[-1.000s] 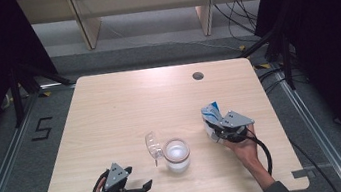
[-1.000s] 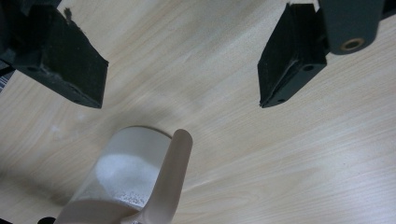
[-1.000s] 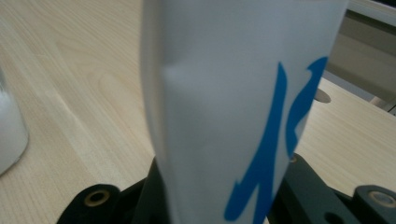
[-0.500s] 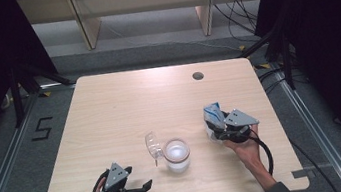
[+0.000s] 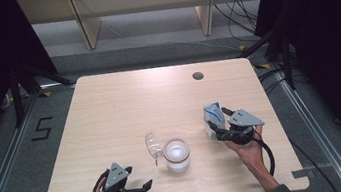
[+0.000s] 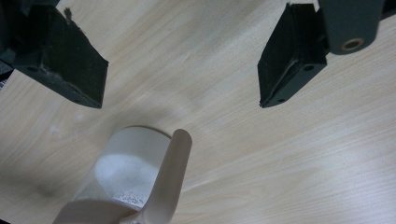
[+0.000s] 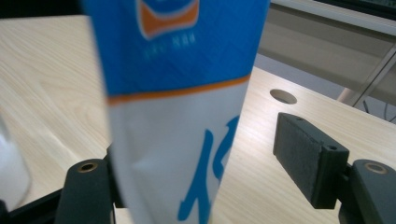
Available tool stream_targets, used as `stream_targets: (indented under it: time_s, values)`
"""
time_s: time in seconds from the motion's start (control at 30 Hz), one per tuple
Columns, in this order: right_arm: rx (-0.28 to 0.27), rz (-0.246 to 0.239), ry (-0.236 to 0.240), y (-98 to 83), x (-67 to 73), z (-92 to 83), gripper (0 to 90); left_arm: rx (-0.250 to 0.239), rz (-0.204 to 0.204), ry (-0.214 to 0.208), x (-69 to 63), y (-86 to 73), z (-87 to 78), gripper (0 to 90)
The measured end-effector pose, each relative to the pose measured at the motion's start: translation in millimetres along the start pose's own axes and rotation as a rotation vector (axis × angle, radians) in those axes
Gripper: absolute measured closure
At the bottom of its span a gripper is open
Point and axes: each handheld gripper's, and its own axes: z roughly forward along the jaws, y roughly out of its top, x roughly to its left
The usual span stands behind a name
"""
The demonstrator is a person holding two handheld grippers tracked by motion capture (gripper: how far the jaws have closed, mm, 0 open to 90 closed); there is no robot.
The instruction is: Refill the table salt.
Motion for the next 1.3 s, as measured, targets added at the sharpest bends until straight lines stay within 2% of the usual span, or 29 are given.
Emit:
stream_targets:
  time_s: [0.03,0.07,0.1,0.17,0.27,0.3,0.37,0.4,0.53,0.57,0.6,0.63,0.73,0.77,0.83,0.9,0.93,0.97,1.0,1.03,1.07,1.1,1.13,1.17,1.2,1.23,1.27,1.3]
  values:
    - [-0.003,-0.014,-0.003,0.8,-0.2,-1.5,29.9,-0.001,0.007,0.001,0.3,0.2,-0.3,15.5]
    - [0.009,0.005,0.003,1.3,2.4,-3.9,29.5,0.005,0.018,0.000,1.1,0.4,-0.9,15.5]
    - [-0.004,-0.008,0.006,1.9,1.8,-4.2,29.3,0.001,0.009,0.003,0.4,0.3,-0.8,15.5]
    - [0.015,0.012,0.010,3.2,4.4,-8.6,27.6,0.006,0.004,0.005,-0.3,0.3,-1.2,15.5]
    - [0.007,0.015,0.022,4.8,5.8,-14.4,26.8,0.005,0.004,0.006,-0.3,0.3,-1.2,15.5]
    - [0.022,0.030,0.024,5.3,7.2,-17.7,26.4,0.006,0.004,0.005,-0.3,0.3,-1.3,15.5]
    - [0.014,0.010,0.031,4.6,6.3,-20.3,26.6,0.005,0.005,0.005,-0.1,0.4,-1.5,15.4]
    - [0.027,0.023,0.039,4.0,6.8,-21.6,26.5,0.005,0.005,0.005,0.1,0.4,-1.6,15.5]
    - [0.051,0.039,0.037,-0.6,4.6,-28.5,26.6,0.005,0.006,0.000,-0.3,0.6,-2.0,15.5]
    - [0.039,0.023,0.032,-1.0,3.7,-29.8,26.7,0.001,0.004,-0.001,0.0,0.5,-1.7,15.5]
    - [0.056,0.050,0.038,-1.1,6.2,-33.7,27.0,-0.001,0.001,0.000,-0.1,0.5,-1.8,15.5]
    - [0.067,0.050,0.051,-1.1,7.0,-35.9,27.0,-0.001,0.001,0.000,-0.1,0.5,-1.9,15.5]
    - [0.078,0.047,0.047,-2.5,8.0,-41.6,27.0,-0.002,0.000,0.000,-0.1,0.4,-1.9,15.5]
    - [0.081,0.065,0.057,-3.3,8.9,-42.4,27.0,-0.004,0.000,-0.001,-0.1,0.4,-1.8,15.5]
    - [0.087,0.065,0.049,-4.1,9.5,-45.5,26.9,-0.006,0.015,-0.004,0.3,0.8,-1.9,15.4]
    - [0.097,0.066,0.056,-4.4,10.2,-48.5,27.2,-0.006,0.010,-0.003,0.1,0.7,-2.0,15.5]
    - [0.080,0.027,0.038,-4.6,8.7,-49.5,27.2,-0.007,0.009,-0.002,0.1,0.7,-2.0,15.5]
    - [0.082,0.031,0.041,-4.7,9.2,-50.4,27.2,-0.007,0.006,-0.002,0.0,0.6,-2.1,15.5]
    - [0.096,0.055,0.055,-5.0,11.0,-51.6,27.2,-0.006,0.004,-0.001,-0.1,0.6,-2.2,15.5]
    - [0.072,0.043,0.040,-5.8,10.5,-51.3,27.2,-0.008,-0.006,-0.001,-0.4,0.4,-1.8,15.5]
    - [0.115,0.081,0.057,-5.2,12.9,-54.8,27.2,-0.007,-0.005,-0.001,-0.4,0.4,-1.9,15.4]
    - [0.101,0.052,0.050,-5.6,12.5,-55.0,27.2,-0.007,-0.005,-0.001,-0.4,0.5,-1.9,15.5]
    - [0.111,0.063,0.041,-5.7,15.1,-56.7,27.2,-0.008,-0.006,-0.001,-0.4,0.6,-2.0,15.5]
    - [0.128,0.052,0.050,-5.5,15.7,-57.9,27.1,-0.009,-0.006,0.000,-0.3,0.6,-2.0,15.5]
    - [0.119,0.027,0.037,-5.6,15.4,-58.5,26.7,-0.010,-0.008,0.002,-0.4,0.7,-2.0,15.4]
    - [0.134,0.056,0.039,-5.7,18.7,-60.6,26.3,-0.004,-0.003,0.000,0.2,0.9,-2.3,15.4]
    - [0.141,0.061,0.043,-6.0,20.6,-62.1,26.2,-0.004,-0.003,0.001,0.4,1.0,-2.3,15.4]
    - [0.128,0.028,0.031,-6.7,20.0,-62.8,25.8,-0.003,-0.004,0.001,0.4,1.0,-2.1,15.5]
